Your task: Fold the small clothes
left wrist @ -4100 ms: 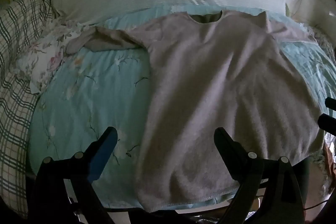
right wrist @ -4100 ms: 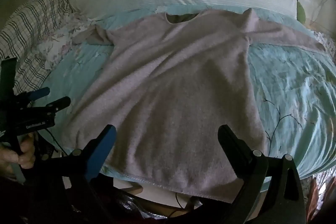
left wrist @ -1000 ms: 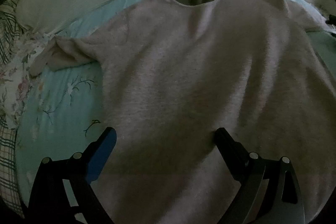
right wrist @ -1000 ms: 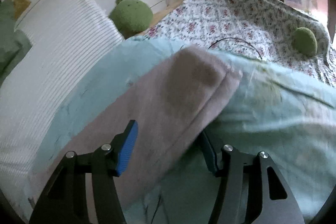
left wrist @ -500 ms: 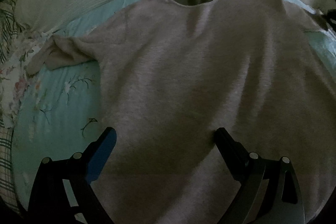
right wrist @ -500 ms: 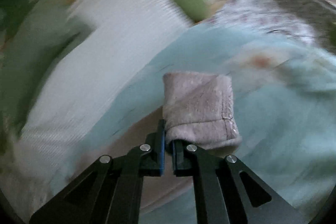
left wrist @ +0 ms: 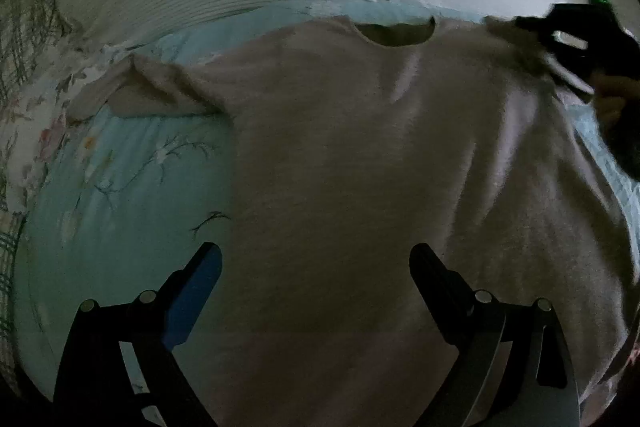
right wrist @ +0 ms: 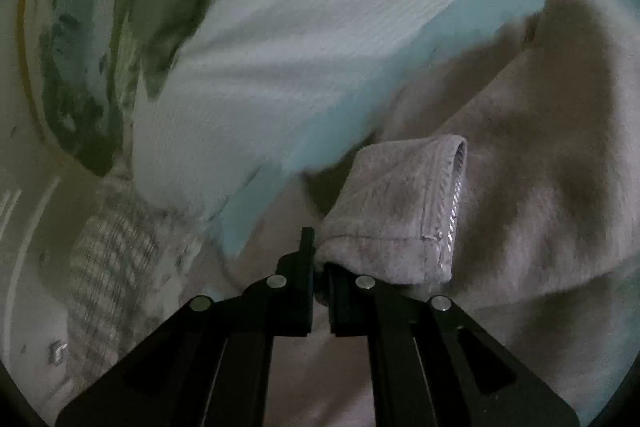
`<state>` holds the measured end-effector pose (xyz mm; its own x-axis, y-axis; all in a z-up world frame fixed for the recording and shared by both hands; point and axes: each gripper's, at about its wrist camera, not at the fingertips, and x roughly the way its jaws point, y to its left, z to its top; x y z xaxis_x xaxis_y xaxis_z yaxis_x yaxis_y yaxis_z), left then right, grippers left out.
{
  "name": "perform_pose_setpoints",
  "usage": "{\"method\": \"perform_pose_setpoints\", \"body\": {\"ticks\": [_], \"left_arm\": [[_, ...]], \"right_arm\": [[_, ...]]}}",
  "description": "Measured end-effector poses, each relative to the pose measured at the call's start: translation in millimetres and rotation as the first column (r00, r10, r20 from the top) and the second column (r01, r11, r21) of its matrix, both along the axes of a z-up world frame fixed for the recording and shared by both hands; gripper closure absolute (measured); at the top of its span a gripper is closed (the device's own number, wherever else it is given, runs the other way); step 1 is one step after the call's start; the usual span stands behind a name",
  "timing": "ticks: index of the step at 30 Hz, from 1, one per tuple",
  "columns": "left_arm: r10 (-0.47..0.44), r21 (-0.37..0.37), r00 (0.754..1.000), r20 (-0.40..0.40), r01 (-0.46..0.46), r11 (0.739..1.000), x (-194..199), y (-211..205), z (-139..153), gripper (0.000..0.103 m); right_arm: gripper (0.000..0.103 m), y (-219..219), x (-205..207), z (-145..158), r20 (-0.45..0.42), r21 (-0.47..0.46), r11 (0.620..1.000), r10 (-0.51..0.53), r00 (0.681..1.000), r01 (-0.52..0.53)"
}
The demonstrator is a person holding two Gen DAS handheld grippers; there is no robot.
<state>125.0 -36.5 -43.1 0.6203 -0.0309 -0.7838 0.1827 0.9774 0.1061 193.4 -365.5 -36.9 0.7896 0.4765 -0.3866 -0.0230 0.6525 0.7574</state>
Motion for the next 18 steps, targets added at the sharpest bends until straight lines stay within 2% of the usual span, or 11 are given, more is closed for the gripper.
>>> {"method": "perform_pose_setpoints", "body": {"ticks": [5,11,14,17,18], "left_arm": [[0.031,-0.041,0.999,0.011,-0.031,0.999,-4,22,5,0.008],[0.053,-0.088,0.998,0.021,-0.051,0.995,3,43,6,0.008],[0.054,-0.097,0.998,0.028,-0.051,0.994,6,46,6,0.008],[0.055,-0.091,0.997,0.045,-0.051,0.995,13,46,6,0.008],[0.056,-0.093,0.997,0.044,-0.052,0.994,17,46,6,0.008]], "right_arm": [[0.097,85,36,-11,-0.047,-0.023,0.989,0.143,0.989,-0.144],[0.097,142,62,-27,-0.086,-0.036,0.968,0.246,0.966,-0.25],[0.096,163,69,-35,-0.09,-0.009,0.955,0.294,0.952,-0.296],[0.09,177,76,-42,-0.117,-0.003,0.948,0.317,0.941,-0.32],[0.084,179,78,-43,-0.125,0.002,0.947,0.318,0.94,-0.32]]}}
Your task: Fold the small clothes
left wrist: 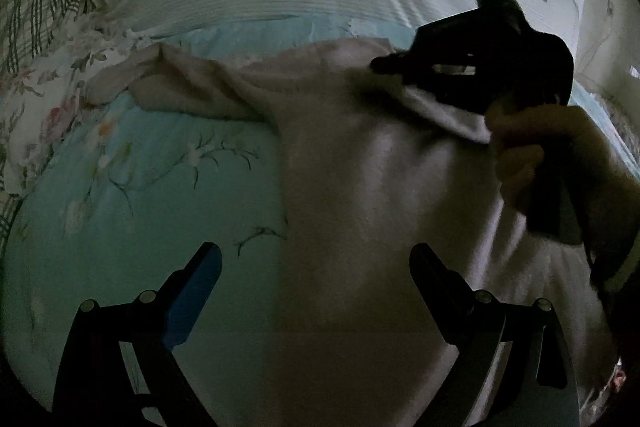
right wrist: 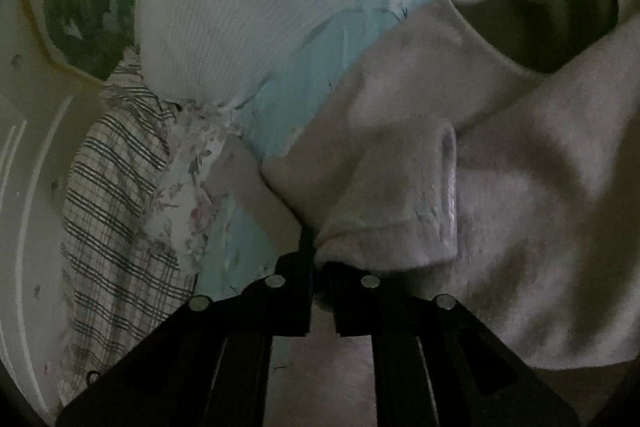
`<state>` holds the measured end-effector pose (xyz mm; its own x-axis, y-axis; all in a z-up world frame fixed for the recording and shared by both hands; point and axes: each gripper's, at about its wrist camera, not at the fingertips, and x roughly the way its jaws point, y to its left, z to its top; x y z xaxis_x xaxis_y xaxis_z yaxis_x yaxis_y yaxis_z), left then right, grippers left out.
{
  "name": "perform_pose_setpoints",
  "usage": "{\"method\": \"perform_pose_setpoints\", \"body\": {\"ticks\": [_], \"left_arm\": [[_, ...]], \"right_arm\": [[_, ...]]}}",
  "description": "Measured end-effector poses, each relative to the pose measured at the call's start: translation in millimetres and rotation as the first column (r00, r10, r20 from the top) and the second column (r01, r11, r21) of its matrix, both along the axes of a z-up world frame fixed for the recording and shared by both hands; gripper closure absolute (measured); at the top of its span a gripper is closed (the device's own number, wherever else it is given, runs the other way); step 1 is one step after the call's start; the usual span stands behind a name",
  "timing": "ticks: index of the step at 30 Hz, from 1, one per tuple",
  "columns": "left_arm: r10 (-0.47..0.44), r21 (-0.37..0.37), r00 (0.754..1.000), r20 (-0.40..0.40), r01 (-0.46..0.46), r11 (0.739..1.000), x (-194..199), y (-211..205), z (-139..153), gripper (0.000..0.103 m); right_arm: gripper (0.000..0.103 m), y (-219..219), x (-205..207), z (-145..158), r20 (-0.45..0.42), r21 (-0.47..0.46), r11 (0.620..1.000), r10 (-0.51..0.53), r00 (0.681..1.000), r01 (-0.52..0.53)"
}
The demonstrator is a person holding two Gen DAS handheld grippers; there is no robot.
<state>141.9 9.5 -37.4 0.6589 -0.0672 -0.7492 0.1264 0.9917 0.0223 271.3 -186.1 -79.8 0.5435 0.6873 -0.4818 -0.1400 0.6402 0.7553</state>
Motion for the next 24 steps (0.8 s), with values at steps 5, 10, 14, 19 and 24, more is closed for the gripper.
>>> {"method": "perform_pose_setpoints", "body": {"ticks": [5,10,14,19,24], "left_arm": [[0.0,-0.022,1.0,0.005,0.0,1.0,24,-6,0,0.008],[-0.01,-0.022,1.0,0.02,0.01,1.0,65,-22,0,0.007],[-0.032,0.011,0.999,0.018,0.032,0.999,109,-52,-4,0.007],[-0.05,0.121,0.999,-0.004,0.051,0.991,160,-97,-22,0.008],[0.071,0.158,0.997,-0.005,-0.069,0.985,179,-65,-34,0.023]], "right_arm": [[0.043,-23,-11,2,-0.008,0.007,0.999,-0.043,0.999,0.043],[0.043,-63,-39,23,0.032,0.056,0.992,-0.115,0.993,0.114],[0.043,-102,-74,39,0.074,0.102,0.972,-0.22,0.973,0.212],[0.043,-141,-117,47,0.108,0.102,0.948,-0.312,0.944,0.302],[0.043,-173,-153,50,0.133,0.034,0.933,-0.36,0.923,0.359]]}}
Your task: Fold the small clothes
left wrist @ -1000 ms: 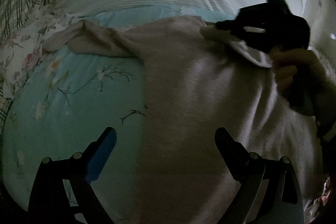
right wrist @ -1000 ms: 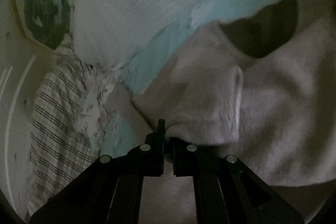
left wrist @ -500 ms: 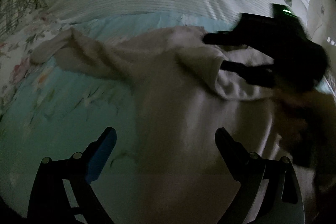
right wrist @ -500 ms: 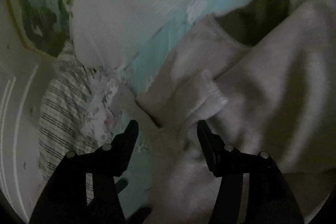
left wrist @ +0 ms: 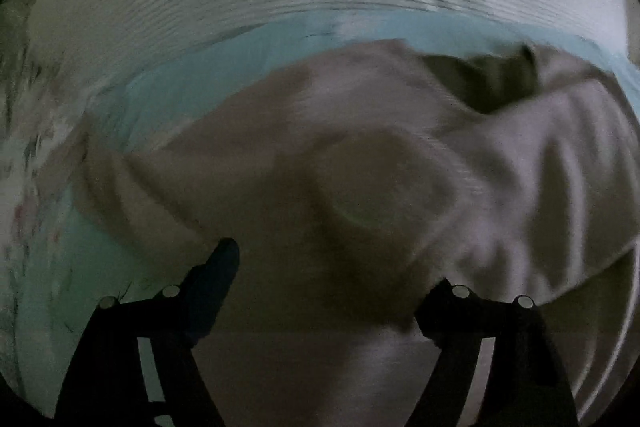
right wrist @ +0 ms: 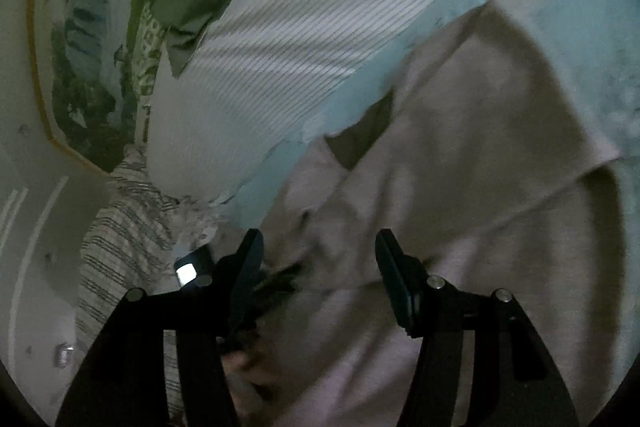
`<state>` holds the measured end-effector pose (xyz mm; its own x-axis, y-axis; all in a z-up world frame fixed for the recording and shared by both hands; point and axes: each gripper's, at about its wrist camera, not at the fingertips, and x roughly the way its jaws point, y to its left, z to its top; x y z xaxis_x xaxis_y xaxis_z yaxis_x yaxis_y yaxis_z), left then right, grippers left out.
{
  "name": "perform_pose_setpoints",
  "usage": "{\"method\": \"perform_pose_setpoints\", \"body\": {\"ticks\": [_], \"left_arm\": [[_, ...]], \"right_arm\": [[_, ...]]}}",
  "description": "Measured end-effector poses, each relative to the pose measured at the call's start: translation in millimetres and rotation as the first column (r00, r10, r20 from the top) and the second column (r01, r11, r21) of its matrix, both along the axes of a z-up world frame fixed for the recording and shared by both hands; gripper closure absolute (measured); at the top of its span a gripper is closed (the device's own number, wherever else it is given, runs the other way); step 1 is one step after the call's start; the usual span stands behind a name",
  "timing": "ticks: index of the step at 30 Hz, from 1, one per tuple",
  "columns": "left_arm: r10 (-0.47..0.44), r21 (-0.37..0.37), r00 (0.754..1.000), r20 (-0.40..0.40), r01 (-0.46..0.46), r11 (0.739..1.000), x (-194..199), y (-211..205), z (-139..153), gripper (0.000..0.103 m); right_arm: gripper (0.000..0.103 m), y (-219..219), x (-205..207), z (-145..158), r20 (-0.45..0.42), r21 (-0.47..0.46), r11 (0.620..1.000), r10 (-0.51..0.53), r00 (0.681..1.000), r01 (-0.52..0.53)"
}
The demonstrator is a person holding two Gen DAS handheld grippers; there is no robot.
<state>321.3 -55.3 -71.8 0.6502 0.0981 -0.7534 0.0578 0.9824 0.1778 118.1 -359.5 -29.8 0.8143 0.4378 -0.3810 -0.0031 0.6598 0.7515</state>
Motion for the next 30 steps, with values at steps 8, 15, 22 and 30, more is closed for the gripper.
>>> {"method": "perform_pose_setpoints", "body": {"ticks": [8,15,22,30], "left_arm": [[0.006,-0.249,1.0,-0.022,-0.011,0.968,1,51,0,0.028],[-0.046,-0.265,0.996,0.073,0.064,0.962,0,45,16,0.097],[0.013,-0.272,0.997,0.079,0.009,0.962,5,81,10,0.098],[0.011,-0.246,0.989,0.146,0.026,0.969,3,80,22,0.099]], "right_arm": [[0.043,-40,-16,-5,-0.028,-0.016,0.996,-0.093,0.995,0.093],[0.043,-86,-13,9,-0.024,-0.159,0.962,-0.228,0.973,0.221],[0.043,-118,43,-2,-0.118,-0.273,0.934,-0.269,0.956,0.229],[0.043,-127,62,-24,-0.174,-0.287,0.94,-0.242,0.955,0.186]]}}
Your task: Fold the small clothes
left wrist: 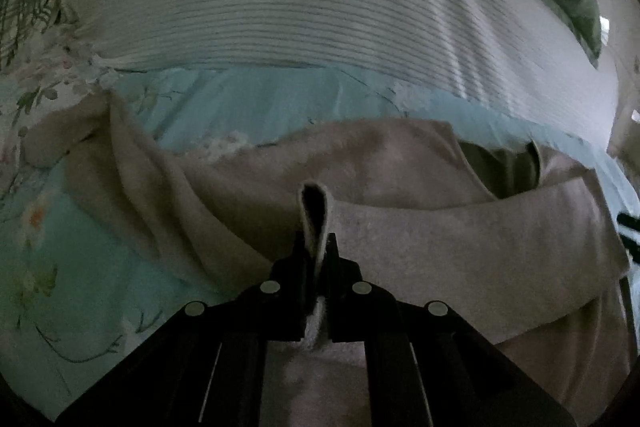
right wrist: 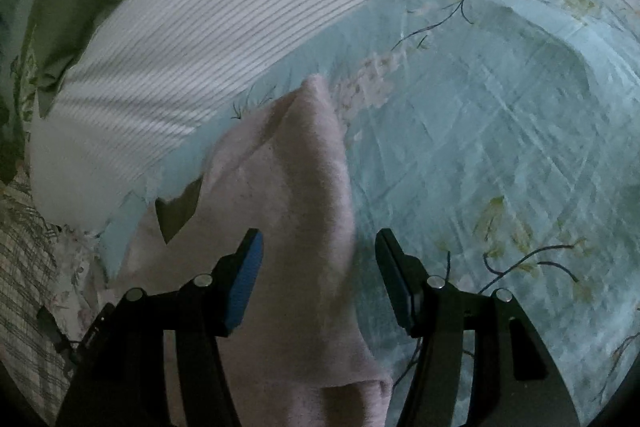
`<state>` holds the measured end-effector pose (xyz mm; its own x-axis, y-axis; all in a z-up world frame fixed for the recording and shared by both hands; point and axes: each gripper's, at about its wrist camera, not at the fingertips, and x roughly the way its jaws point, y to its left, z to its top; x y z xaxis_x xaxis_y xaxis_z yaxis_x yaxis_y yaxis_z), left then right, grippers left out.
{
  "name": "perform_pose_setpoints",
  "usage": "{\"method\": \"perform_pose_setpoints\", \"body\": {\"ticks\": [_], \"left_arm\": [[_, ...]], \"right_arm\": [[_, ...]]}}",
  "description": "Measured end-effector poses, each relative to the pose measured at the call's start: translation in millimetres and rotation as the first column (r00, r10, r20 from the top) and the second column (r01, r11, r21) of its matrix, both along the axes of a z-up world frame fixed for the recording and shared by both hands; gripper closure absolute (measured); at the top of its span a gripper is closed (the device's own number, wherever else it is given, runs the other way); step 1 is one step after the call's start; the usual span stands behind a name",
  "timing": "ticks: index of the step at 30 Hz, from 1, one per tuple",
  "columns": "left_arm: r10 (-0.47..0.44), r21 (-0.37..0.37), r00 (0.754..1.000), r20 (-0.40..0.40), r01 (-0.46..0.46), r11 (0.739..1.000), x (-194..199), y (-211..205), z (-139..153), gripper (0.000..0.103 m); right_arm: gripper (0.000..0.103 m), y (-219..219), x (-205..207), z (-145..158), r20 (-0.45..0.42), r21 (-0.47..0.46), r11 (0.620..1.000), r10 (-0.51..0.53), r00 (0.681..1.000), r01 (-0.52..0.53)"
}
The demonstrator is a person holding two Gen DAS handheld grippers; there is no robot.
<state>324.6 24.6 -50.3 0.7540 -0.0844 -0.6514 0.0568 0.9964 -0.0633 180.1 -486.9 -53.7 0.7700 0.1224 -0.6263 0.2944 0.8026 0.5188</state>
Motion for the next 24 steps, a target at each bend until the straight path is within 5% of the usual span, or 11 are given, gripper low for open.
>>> {"method": "perform_pose_setpoints", "body": {"ticks": [3,4,5,11,16,19,22,24], "left_arm": [[0.023,0.01,1.0,-0.01,-0.023,1.0,6,5,-3,0.099],[0.028,0.01,0.999,-0.016,-0.028,1.0,6,5,-5,0.099],[0.032,0.011,0.999,-0.027,-0.032,0.999,6,5,-8,0.099],[0.017,0.029,1.0,-0.01,-0.017,0.999,-1,-3,-5,0.099],[0.028,0.046,0.997,-0.067,-0.025,0.999,9,-11,-15,0.098],[0.008,0.072,0.998,-0.069,-0.003,0.997,3,-19,-17,0.096],[0.012,0.054,0.996,-0.083,-0.008,0.999,-2,-16,-18,0.089],[0.029,0.019,0.994,-0.101,-0.028,0.999,-5,-9,-16,0.084]], "right_arm": [[0.049,7,5,-7,-0.019,-0.018,1.0,0.018,1.0,-0.018],[0.061,11,9,-10,-0.034,-0.038,0.999,0.035,0.999,-0.036],[0.096,15,13,-12,-0.057,-0.054,0.996,0.065,0.996,-0.068],[0.096,14,7,10,-0.039,-0.141,0.989,0.037,0.999,-0.042],[0.094,23,15,2,-0.155,-0.281,0.96,-0.04,0.987,-0.006],[0.088,38,-4,24,-0.098,-0.339,0.94,-0.073,0.993,0.036],[0.052,67,-15,33,-0.044,-0.306,0.949,0.064,0.997,-0.075],[0.045,80,-11,19,-0.091,-0.243,0.955,0.15,0.985,-0.168]]}}
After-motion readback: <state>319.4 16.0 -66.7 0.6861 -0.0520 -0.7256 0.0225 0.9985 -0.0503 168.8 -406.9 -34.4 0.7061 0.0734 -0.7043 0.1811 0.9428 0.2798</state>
